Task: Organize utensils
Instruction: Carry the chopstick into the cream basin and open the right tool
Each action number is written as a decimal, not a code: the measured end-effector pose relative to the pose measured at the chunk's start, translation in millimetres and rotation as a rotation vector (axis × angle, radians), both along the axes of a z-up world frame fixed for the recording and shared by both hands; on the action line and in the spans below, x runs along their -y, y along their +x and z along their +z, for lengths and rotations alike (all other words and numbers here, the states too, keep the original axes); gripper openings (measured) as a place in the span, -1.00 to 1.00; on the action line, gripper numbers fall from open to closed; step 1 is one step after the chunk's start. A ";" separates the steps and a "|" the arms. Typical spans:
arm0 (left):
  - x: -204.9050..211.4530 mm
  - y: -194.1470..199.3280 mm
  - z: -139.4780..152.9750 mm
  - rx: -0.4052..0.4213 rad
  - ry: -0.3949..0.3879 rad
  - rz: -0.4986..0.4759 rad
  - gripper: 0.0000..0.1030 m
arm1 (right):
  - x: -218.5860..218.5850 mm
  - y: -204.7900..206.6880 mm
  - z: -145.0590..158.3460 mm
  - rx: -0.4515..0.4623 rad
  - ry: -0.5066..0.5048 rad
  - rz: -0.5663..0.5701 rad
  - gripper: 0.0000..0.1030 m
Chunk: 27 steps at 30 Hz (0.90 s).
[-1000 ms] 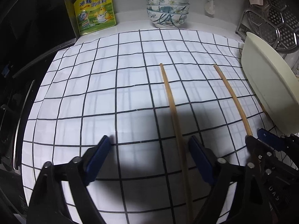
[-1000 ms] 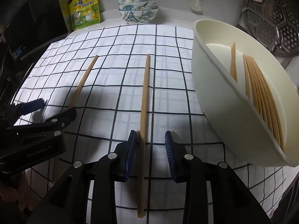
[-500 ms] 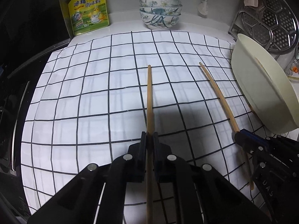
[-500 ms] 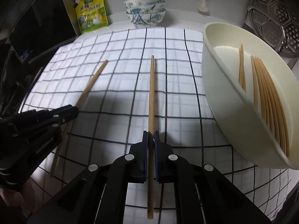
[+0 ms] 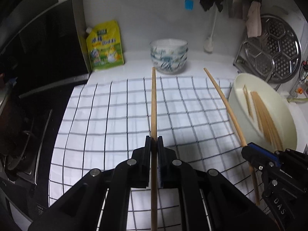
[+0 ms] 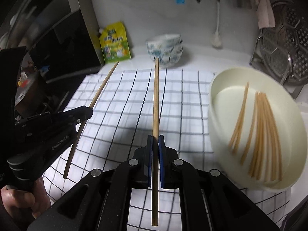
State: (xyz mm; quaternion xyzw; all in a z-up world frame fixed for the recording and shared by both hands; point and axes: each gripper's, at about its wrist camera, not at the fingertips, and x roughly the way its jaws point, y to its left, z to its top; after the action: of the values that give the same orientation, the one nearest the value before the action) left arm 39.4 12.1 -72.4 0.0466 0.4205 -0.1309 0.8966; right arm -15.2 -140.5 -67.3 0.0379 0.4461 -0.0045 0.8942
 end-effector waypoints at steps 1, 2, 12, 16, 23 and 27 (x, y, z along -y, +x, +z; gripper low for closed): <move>4.7 -0.9 5.7 0.014 -0.003 -0.003 -0.86 | 4.8 -2.1 5.6 0.012 0.001 -0.004 -0.88; 10.9 -2.1 12.8 0.033 -0.006 -0.007 -0.86 | 9.7 -2.6 10.4 0.023 0.001 -0.008 -0.88; 101.8 -11.4 51.2 0.136 -0.041 -0.121 -0.86 | 104.2 -27.3 50.1 0.120 -0.015 -0.147 -0.88; 145.3 -11.8 54.2 0.143 -0.048 -0.178 -0.86 | 149.4 -34.8 50.4 0.126 -0.004 -0.222 -0.88; 208.1 0.5 38.4 0.116 -0.040 -0.235 -0.85 | 199.4 -39.0 34.0 0.096 0.020 -0.288 -0.88; 233.4 6.7 23.6 0.089 -0.022 -0.257 -0.85 | 218.5 -37.7 22.8 0.073 0.039 -0.307 -0.88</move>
State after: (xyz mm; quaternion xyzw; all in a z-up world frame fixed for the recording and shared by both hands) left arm 46.1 -221.3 -48.8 0.0959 0.3694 -0.2471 0.8907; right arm -52.9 -359.0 -44.5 0.1233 0.4022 -0.1309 0.8977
